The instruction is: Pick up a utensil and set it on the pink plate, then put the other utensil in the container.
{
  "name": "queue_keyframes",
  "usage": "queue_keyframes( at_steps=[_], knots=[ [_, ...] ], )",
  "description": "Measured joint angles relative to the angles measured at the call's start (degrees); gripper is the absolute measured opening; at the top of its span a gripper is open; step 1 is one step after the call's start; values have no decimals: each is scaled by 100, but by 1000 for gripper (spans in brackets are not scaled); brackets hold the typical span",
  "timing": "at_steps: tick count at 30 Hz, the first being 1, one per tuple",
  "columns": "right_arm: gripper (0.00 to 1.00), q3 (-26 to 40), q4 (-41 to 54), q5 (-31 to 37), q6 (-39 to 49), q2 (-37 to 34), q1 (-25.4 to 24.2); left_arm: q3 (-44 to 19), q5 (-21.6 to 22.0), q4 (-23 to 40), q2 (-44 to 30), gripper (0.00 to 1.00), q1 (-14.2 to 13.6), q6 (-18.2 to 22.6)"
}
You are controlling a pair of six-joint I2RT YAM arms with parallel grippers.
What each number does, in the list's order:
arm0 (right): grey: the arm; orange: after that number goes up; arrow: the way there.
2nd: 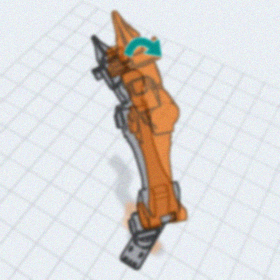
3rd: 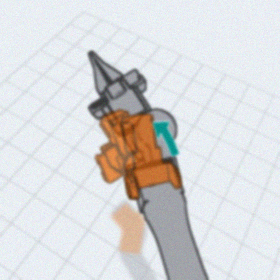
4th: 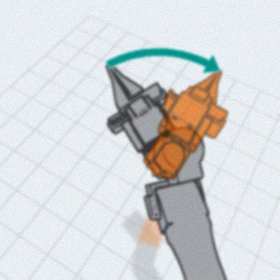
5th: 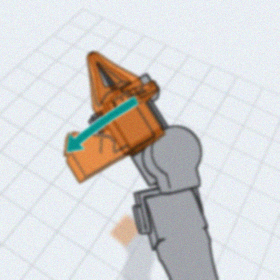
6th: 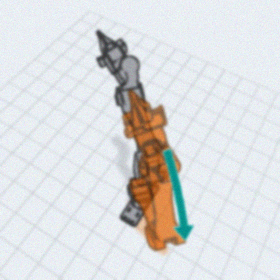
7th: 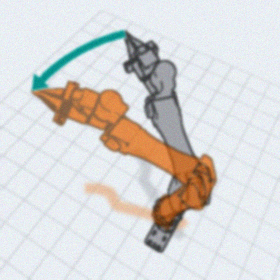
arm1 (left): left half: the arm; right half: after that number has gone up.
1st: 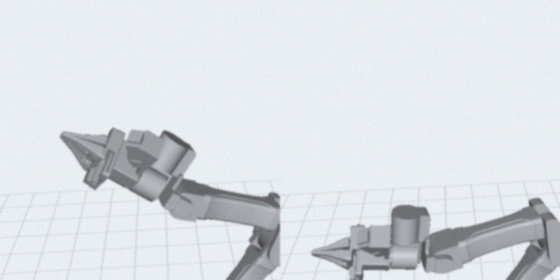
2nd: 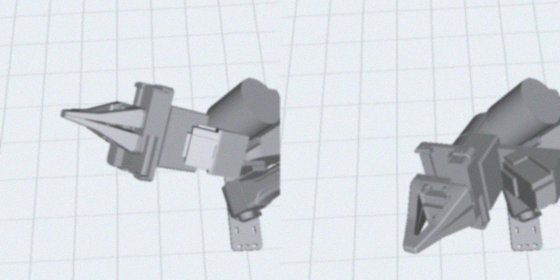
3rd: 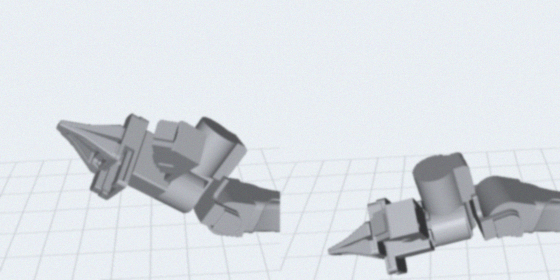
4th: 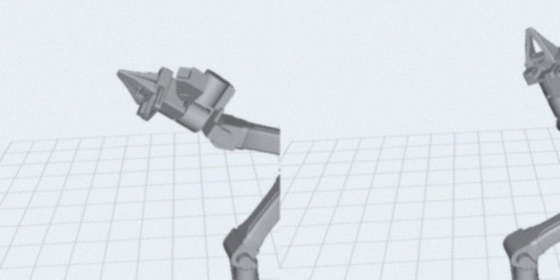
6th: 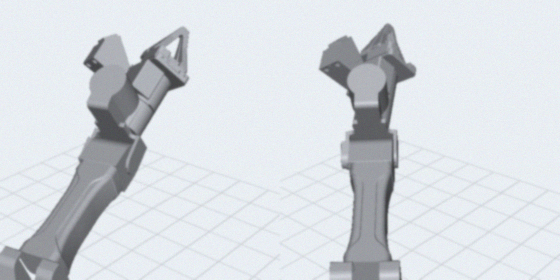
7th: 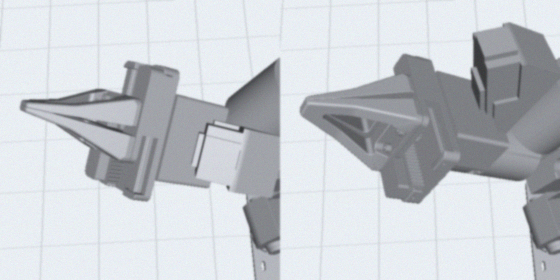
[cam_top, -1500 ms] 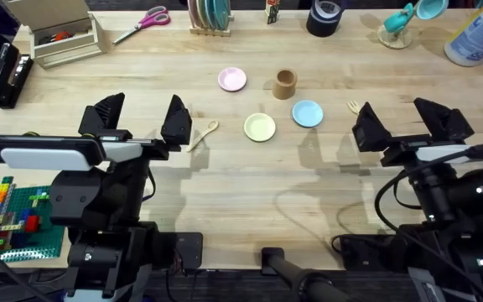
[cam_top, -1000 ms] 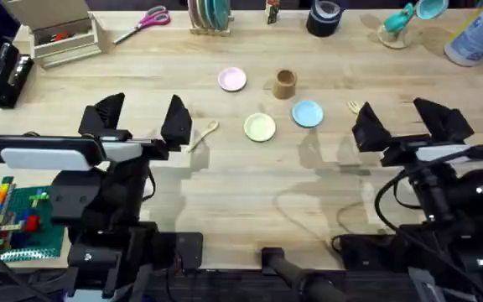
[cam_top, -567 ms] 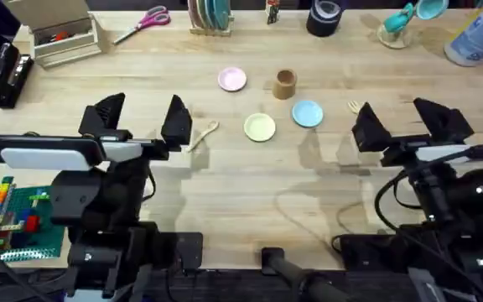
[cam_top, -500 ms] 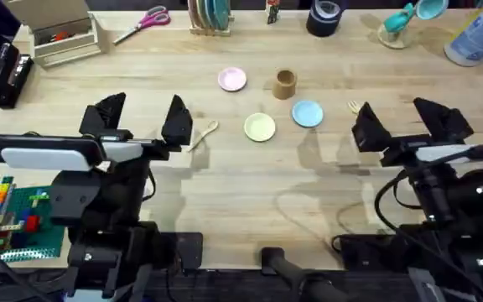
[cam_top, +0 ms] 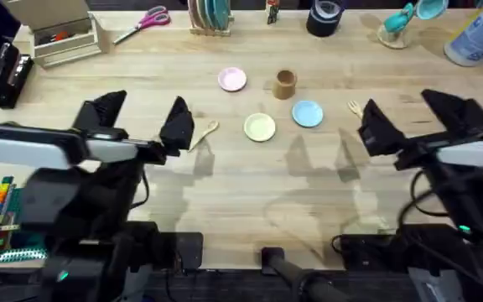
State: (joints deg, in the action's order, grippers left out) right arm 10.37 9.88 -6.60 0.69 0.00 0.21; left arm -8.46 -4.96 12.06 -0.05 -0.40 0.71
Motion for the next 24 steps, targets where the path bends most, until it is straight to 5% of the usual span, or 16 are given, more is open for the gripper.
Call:
queue_keyframes(
  at_steps=[10, 24],
  knots=[
    [997, 2005, 1814, -30, -5, -303, 0, -2109, -21, 2013, -118, 994, 0, 25],
    [996, 5081, 4494, -50, -81, -2498, 0, -5154, -129, 4497, -2081, 994, 0, 416]
  ],
)
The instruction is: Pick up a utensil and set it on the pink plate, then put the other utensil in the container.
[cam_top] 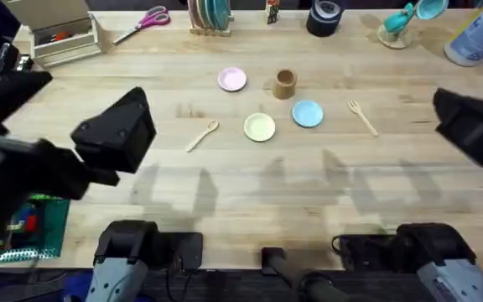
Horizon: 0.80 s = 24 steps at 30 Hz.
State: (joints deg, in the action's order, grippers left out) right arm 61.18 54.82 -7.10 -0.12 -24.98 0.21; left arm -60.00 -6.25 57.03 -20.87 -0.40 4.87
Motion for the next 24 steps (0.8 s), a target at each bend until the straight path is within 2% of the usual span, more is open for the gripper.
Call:
queue_keyframes(
  at_steps=[8, 14, 20, 24],
  knots=[
    [997, 1269, 962, -1, 79, -1322, 0, -1366, -27, 1356, -1383, 993, 0, 283],
    [997, 1572, 1038, 1, 81, -1933, 0, -2194, -105, 2390, -2396, 993, 0, 441],
    [998, 1572, 1017, 1, 83, -2088, 0, -2473, -161, 3079, -3215, 995, 0, 513],
    [998, 1572, 1017, 1, 83, -2082, 0, -2473, -180, 3211, -3674, 995, 0, 582]
  ],
)
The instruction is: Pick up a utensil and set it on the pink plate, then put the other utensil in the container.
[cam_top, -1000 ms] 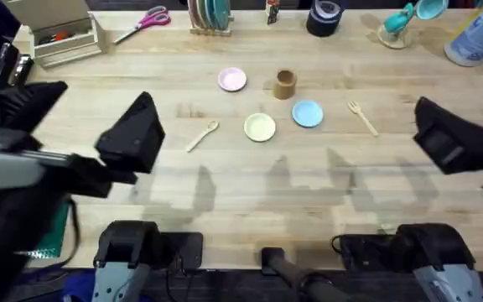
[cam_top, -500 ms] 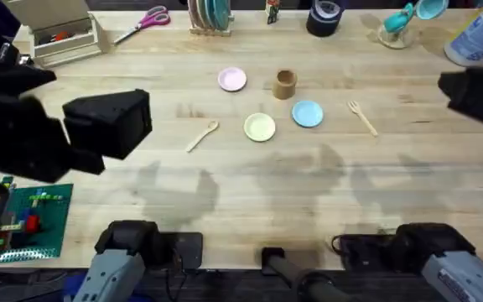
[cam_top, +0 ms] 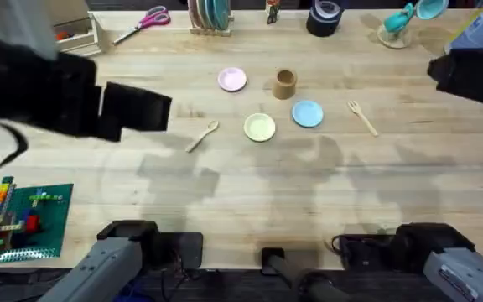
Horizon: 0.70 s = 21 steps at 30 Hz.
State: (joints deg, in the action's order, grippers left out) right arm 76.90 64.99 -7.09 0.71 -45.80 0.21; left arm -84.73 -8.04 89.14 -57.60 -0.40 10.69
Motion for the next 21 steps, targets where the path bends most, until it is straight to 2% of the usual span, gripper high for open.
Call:
queue_keyframes(
  at_steps=[5, 11, 21],
  knots=[
    [998, 0, 31, 0, 0, 0, 0, 56, -137, -112, -313, 996, 0, 148],
    [998, 0, 31, 0, 17, 0, 0, 689, -270, -707, -299, 997, -28, 270],
    [998, 0, 31, 0, 20, 0, 0, 1803, -292, -1859, -313, 996, -637, 399]
  ],
)
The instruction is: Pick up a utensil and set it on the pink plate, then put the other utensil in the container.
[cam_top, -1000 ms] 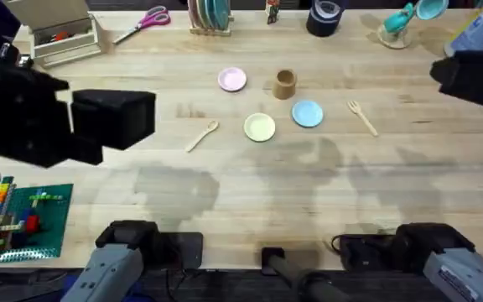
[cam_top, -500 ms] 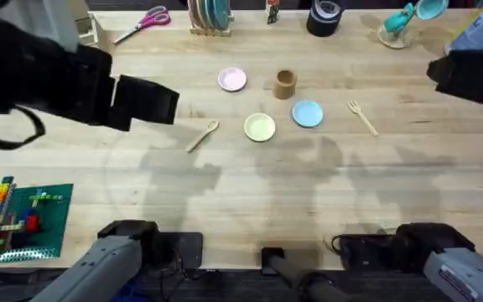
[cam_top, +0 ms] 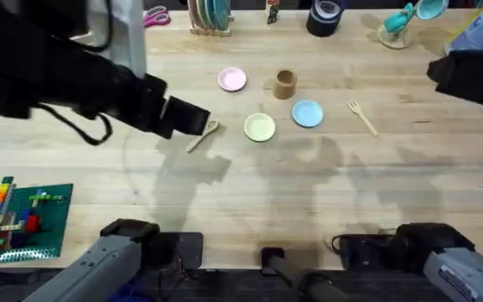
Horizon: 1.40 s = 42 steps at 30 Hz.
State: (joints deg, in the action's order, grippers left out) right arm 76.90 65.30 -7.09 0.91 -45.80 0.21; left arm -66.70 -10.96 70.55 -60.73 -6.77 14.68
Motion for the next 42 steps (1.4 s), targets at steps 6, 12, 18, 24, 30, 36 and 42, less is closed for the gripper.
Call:
queue_keyframes(
  at_steps=[6, 12, 18, 24, 30, 36, 42],
  knots=[
    [998, 0, 0, 0, 0, 0, 0, 311, 24, -463, -323, 996, -217, 20],
    [998, 0, 0, 0, -2, 0, 0, 324, 26, -756, -1117, 995, -369, 126],
    [997, 0, 0, 0, 0, 0, 0, 520, 26, -1177, -1690, 995, -412, 164],
    [998, 0, 0, 0, 0, 1, 0, 1068, 80, -1955, -1776, 996, -412, 212],
    [998, 0, 0, 0, 0, 0, 0, 1473, 142, -2398, -1777, 995, -414, 337],
    [998, 0, 0, 0, 0, 0, 0, 1730, 165, -2701, -1775, 995, -414, 392],
    [998, 0, 0, 0, 0, 0, 0, 1808, 177, -2841, -1777, 995, -412, 404]
  ],
)
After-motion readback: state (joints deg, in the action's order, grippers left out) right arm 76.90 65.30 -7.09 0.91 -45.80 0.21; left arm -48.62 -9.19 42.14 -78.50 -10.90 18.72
